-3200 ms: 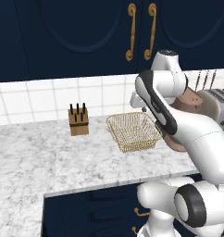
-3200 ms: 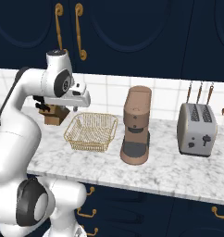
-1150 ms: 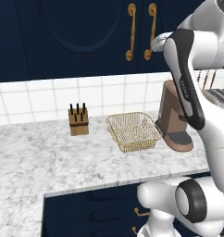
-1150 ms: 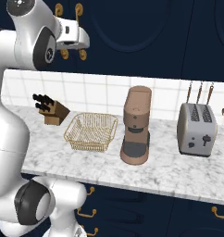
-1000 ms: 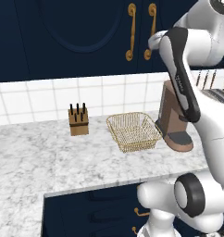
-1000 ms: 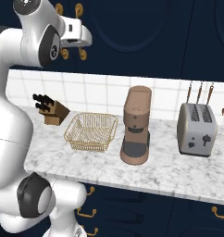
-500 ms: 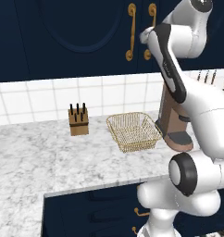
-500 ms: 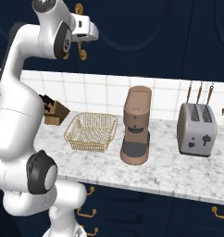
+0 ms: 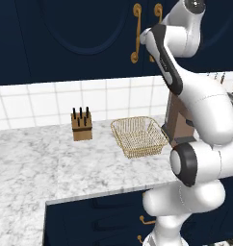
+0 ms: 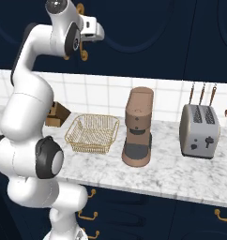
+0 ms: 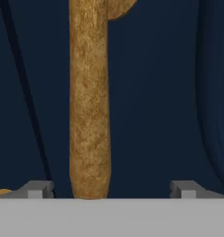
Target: Open the cabinet, pick up the bread from the cabinet and place it in the basket. Then move the basket to the dining counter.
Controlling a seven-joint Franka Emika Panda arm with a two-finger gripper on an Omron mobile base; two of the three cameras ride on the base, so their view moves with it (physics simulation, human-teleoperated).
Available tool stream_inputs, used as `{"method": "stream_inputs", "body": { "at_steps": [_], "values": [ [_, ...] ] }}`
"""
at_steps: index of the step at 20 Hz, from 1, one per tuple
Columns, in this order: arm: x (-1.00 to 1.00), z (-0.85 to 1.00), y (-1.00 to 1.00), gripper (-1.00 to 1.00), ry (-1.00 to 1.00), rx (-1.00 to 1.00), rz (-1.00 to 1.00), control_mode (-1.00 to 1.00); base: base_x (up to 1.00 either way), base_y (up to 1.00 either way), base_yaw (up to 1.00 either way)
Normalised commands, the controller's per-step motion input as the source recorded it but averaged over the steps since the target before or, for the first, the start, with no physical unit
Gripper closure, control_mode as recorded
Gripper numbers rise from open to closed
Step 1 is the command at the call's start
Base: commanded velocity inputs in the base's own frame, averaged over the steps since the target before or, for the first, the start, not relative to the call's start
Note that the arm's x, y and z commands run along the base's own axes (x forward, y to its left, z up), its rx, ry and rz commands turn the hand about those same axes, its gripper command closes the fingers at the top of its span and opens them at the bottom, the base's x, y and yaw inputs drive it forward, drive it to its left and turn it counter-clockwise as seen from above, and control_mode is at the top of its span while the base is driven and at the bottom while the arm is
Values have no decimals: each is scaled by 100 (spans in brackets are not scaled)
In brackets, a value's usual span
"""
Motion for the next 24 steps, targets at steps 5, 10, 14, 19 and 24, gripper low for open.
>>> {"method": "stream_inputs", "body": {
  "at_steps": [5, 10, 14, 19, 24],
  "values": [
    [54, -4, 12, -100, 1, 0, 0, -100, 0, 0, 0],
    [39, -26, 18, 100, -1, 0, 0, -100, 0, 0, 0],
    [35, -31, -1, 100, 0, 0, 0, -100, 0, 0, 0],
    [2, -28, -67, 100, 0, 5, 0, -100, 0, 0, 0],
    [-56, -13, -100, 100, -4, 19, 0, -100, 0, 0, 0]
  ]
}}
